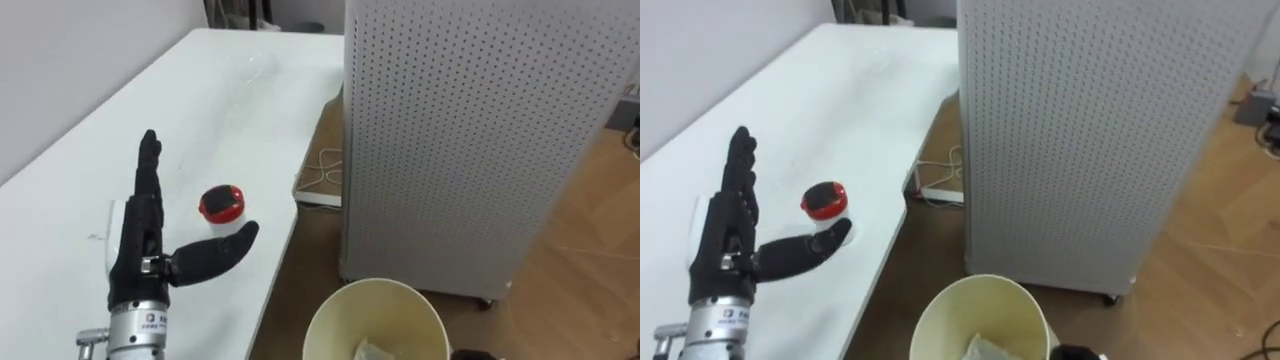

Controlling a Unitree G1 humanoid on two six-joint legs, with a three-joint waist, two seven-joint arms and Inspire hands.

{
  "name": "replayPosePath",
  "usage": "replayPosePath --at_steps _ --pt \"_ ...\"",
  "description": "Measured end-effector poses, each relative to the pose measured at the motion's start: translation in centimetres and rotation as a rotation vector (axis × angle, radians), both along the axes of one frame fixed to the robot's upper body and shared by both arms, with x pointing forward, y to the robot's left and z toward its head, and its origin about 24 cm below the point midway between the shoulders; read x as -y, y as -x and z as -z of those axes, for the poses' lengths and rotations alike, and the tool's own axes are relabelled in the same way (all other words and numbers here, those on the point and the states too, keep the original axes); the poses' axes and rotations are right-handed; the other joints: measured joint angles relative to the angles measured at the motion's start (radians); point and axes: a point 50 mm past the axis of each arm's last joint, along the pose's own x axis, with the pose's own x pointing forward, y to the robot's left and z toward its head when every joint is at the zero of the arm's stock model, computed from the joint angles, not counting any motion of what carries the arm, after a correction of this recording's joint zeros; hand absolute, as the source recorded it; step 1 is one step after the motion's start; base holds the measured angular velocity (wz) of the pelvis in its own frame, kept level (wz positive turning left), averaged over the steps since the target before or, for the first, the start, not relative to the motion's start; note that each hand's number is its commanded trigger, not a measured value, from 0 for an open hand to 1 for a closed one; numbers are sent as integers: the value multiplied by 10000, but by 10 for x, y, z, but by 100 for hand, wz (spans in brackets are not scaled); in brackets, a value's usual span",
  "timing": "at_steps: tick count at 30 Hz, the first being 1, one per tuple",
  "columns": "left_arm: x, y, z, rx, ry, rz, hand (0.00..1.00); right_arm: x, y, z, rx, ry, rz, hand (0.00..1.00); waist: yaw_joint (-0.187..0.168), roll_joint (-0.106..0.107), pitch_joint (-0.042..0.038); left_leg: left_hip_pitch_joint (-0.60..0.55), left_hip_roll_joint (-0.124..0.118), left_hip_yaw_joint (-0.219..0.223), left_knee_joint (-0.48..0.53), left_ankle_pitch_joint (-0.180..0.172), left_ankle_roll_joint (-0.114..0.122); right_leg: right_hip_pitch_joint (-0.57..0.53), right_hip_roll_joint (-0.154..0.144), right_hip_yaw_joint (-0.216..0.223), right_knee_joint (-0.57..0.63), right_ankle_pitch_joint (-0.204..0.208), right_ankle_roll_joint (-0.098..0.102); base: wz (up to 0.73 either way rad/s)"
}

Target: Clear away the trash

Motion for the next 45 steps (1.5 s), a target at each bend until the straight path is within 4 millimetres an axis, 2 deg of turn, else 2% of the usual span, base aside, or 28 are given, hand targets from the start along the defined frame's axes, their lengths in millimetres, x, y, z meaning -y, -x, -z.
replayPosePath --at_steps 3,5,7,13,14,15,16,17,18,19,20,21,22,23,24,29,45 --pt "-1 1 -1 61 11 -64 0 -1 0 -1 37 -3 -140 100 109 -36 -32 444 198 -67 -471 60 -105 656 359 19 -961 210 -73 -14" --pt "-1 1 -6 287 38 -60 0 -2 -2 -2 108 29 -292 100 112 -81 -60 659 256 -108 -727 57 -174 881 476 34 -1285 246 -87 -7" --pt "0 1 -10 433 45 -20 0 -3 -2 -2 107 30 -435 100 106 -123 -80 838 257 -253 -872 71 -199 1108 535 53 -1516 248 -87 -4" --pt "-3 2 -14 629 84 -202 0 -5 -2 -2 121 -113 -580 100 111 -147 -73 1341 269 -263 -1065 72 -201 1794 635 177 -2126 254 -85 -4" --pt "-3 2 -14 645 92 -240 0 -5 -2 -2 131 -126 -577 100 105 -181 -53 1295 253 -249 -854 60 -224 1929 623 422 -2240 268 -86 16" --pt "-3 2 -15 678 73 -213 0 -6 -2 -2 133 -161 -558 100 97 -366 84 807 197 -236 -29 -68 -508 2127 529 1096 -2426 304 -77 25" --pt "-2 2 -15 718 87 -186 0 -6 -2 -2 135 -173 -519 100 85 -350 54 504 192 -261 91 -64 -608 2147 513 1540 -2504 306 -69 51" --pt "1 0 -18 842 102 -49 0 -2 -2 -2 169 -124 -335 100 48 -340 48 -25 307 -367 -790 242 -789 2047 537 1779 -2482 275 -7 45" --pt "1 2 -16 765 109 -58 0 -2 0 -1 86 -101 -198 100 147 -469 2 -124 305 -102 -856 625 -447 1901 426 1704 -2396 218 183 33" --pt "1 4 -14 677 106 -106 0 -2 0 -1 100 -77 -220 100 248 -445 8 -67 324 -22 -895 638 -429 1875 426 1486 -2374 271 280 0" --pt "-1 8 -9 483 71 -198 0 -3 1 -1 106 -34 -246 100 412 -444 10 65 308 -50 -905 634 -425 1879 409 1018 -2399 276 308 -20" --pt "-3 11 -6 321 59 -316 0 -4 1 -3 194 -38 -294 100 545 -393 40 208 289 -415 -923 632 -425 1858 492 598 -2598 338 307 -29" --pt "-4 12 -5 279 52 -359 0 -5 0 -5 309 -52 -331 100 624 -371 55 267 278 -652 -959 630 -429 1749 537 485 -2828 487 256 -33" --pt "-7 14 -3 180 86 -508 0 -6 0 -8 495 -44 -457 100 600 -275 54 377 267 -950 -1043 608 -465 1581 614 224 -2999 910 42 -10" --pt "-7 15 -1 90 70 -505 0 -7 1 -10 557 24 -567 100 487 -188 11 473 271 -1019 -1164 613 -475 1744 599 109 -2922 980 50 0" --pt "-7 17 2 -38 73 -462 0 -7 1 -9 530 85 -723 100 319 -145 -14 1032 259 -941 -1791 641 -517 1965 709 81 -2935 923 33 -4" --pt "-5 21 6 -232 73 -454 0 -7 9 -2 80 270 -1409 100 329 -108 30 1016 173 -1076 -1735 619 -487 1965 689 -88 -2778 919 29 1"
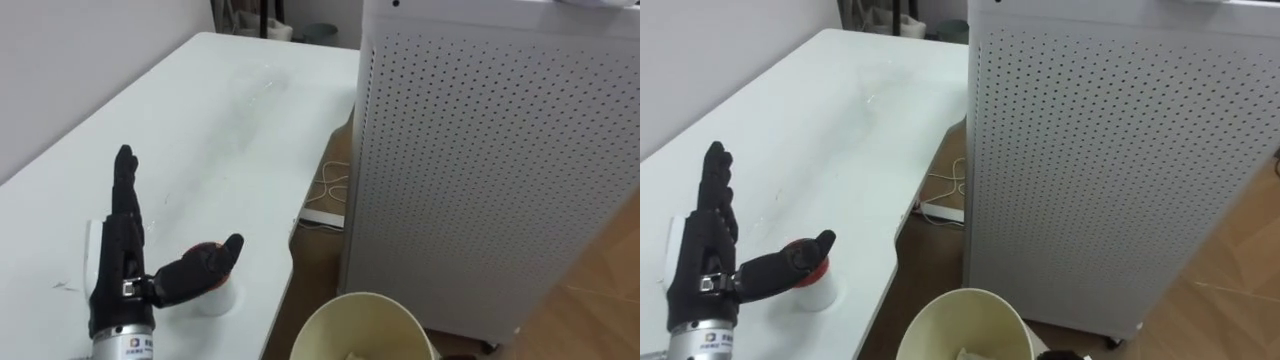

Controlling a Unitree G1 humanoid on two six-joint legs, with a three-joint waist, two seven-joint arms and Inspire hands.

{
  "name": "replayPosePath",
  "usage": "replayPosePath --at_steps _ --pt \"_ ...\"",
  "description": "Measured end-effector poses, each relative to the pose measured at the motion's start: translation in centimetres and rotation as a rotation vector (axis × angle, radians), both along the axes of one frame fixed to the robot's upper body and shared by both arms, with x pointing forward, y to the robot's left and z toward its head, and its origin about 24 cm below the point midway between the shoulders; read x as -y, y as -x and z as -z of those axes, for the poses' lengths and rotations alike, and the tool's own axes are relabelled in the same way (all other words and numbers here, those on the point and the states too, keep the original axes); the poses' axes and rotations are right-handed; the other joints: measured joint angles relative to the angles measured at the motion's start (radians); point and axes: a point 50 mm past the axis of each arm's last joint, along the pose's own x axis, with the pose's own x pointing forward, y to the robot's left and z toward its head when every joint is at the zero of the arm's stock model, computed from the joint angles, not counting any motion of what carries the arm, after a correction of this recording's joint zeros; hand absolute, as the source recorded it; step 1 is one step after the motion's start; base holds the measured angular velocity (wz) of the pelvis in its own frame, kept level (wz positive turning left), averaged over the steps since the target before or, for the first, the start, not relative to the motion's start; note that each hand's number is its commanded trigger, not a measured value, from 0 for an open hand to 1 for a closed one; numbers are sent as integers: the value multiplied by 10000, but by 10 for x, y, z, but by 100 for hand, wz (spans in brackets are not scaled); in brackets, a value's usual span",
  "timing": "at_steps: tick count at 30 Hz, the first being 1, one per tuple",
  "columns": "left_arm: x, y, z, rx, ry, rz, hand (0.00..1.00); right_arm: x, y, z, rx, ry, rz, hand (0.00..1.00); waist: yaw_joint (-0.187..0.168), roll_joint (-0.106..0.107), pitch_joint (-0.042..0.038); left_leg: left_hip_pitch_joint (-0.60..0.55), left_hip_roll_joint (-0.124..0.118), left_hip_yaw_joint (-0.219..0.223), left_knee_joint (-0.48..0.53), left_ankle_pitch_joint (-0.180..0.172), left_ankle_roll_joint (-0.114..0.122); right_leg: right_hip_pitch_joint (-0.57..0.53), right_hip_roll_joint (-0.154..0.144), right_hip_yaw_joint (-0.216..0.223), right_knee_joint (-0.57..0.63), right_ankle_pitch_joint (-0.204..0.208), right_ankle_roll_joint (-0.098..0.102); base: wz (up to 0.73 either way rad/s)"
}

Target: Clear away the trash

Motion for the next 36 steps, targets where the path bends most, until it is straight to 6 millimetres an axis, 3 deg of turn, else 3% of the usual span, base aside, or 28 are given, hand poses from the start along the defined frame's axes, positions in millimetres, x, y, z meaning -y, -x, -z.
replayPosePath --at_steps 22,36 --pt "16 4 11 -812 -225 1705 0 -11 2 2 -131 -93 -826 100 12 -8 -5 -9 -16 -36 -8 0 3 -4 -53 -154 56 -31 28 0" --pt "11 17 22 -1381 -220 1580 0 -11 2 2 -131 -129 -900 100 -79 -198 -6 152 -33 -3 -44 -3 5 165 -75 -215 115 -86 33 0"
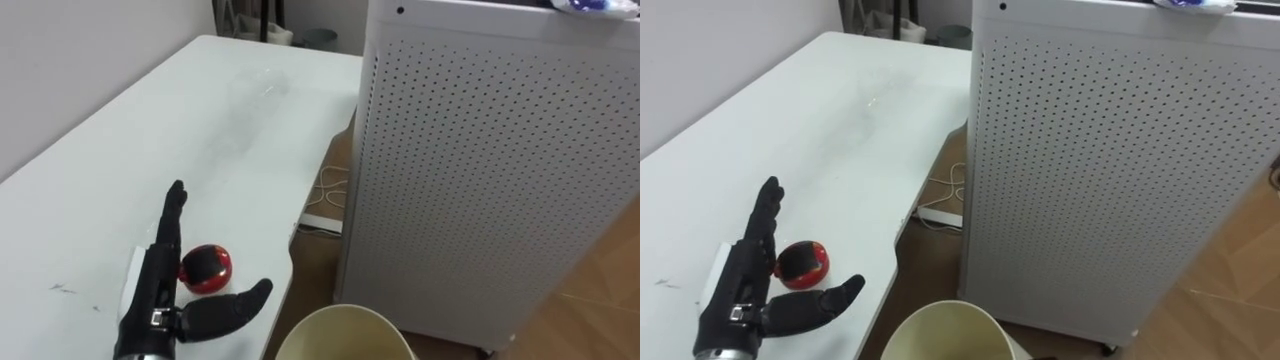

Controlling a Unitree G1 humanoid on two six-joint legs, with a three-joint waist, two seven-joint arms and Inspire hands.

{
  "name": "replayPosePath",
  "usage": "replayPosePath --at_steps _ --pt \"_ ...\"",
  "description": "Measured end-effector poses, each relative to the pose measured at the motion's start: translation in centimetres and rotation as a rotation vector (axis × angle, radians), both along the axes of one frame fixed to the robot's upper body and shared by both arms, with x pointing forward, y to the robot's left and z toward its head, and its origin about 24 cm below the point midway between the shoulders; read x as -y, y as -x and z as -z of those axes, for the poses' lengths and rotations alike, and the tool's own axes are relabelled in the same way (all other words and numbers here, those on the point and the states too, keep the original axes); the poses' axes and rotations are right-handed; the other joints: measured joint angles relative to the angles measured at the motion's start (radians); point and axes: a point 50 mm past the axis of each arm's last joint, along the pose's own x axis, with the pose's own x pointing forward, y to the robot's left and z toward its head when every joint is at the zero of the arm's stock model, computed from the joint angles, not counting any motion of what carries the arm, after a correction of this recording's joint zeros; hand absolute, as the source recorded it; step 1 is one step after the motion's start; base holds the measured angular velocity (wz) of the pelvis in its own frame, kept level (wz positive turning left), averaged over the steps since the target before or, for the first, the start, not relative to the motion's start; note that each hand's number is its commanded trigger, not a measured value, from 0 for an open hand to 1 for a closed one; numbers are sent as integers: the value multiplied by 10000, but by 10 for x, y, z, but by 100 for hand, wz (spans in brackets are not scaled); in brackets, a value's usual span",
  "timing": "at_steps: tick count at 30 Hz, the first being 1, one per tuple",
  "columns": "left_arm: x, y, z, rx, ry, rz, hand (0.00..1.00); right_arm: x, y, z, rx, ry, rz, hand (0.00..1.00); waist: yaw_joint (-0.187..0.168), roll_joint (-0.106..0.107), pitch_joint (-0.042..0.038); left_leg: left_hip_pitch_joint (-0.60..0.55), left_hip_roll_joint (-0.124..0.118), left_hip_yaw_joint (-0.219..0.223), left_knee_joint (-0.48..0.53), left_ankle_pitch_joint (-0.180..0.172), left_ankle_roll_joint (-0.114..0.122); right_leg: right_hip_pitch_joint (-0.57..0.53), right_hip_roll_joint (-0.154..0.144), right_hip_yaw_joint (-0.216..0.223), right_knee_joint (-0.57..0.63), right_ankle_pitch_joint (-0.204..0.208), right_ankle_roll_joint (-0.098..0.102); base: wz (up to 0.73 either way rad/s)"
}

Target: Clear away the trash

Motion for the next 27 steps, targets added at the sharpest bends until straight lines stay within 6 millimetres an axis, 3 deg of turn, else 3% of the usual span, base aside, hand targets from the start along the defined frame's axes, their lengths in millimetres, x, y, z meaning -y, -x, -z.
replayPosePath --at_steps 27 --pt "-5 1 4 -134 -76 -363 0 0 0 0 -2 35 66 100 54 46 -4 40 13 36 23 0 0 7 -9 -196 1 0 0 0"
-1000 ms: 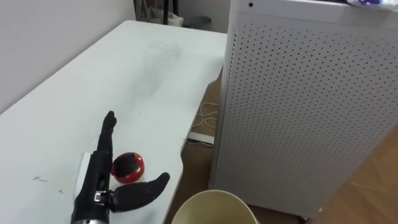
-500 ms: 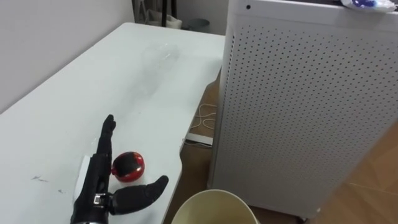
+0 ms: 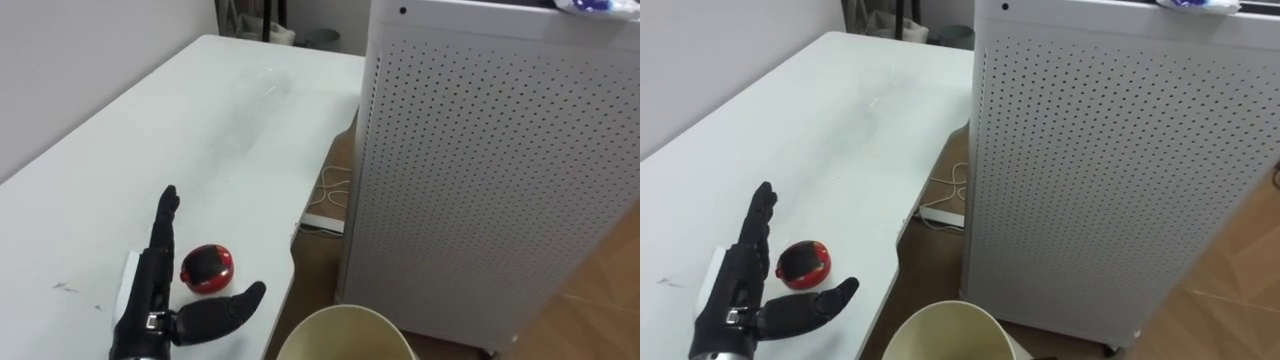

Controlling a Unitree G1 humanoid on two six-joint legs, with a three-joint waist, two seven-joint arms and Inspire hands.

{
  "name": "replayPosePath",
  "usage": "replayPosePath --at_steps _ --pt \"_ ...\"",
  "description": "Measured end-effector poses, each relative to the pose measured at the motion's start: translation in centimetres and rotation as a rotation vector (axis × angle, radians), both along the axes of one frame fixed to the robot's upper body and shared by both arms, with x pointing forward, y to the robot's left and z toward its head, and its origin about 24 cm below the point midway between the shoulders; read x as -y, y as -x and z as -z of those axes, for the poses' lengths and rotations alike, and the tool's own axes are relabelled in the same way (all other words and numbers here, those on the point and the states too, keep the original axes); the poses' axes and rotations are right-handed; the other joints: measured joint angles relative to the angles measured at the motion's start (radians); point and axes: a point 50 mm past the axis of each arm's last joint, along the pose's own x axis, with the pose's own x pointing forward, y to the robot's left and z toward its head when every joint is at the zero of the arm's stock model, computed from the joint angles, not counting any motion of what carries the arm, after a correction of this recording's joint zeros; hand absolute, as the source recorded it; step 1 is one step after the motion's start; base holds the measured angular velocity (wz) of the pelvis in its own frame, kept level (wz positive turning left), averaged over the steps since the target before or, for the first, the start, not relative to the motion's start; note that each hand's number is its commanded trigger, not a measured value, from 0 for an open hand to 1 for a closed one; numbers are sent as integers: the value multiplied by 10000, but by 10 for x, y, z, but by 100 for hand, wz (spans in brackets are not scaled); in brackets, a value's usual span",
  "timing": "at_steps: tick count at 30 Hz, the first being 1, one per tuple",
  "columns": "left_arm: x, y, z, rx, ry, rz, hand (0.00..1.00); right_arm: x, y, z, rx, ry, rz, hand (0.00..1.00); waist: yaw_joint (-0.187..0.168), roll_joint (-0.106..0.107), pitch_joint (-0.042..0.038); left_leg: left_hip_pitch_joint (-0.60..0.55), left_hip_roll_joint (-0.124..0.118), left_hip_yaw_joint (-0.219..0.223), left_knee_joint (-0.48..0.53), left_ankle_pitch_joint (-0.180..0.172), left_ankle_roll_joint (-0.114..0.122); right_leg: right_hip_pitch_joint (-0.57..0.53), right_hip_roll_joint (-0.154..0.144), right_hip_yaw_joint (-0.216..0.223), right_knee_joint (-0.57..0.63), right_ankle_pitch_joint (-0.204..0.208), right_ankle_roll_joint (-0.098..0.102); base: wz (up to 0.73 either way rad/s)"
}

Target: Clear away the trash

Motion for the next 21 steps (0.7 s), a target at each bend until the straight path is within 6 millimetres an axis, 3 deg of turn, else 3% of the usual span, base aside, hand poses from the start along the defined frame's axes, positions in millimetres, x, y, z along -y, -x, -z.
replayPosePath --at_steps 21 --pt "-7 -2 17 -751 753 -473 0 1 0 0 23 160 160 100 -296 -88 23 88 0 -6 -118 1 2 -9 4 50 3 -1 -1 0"
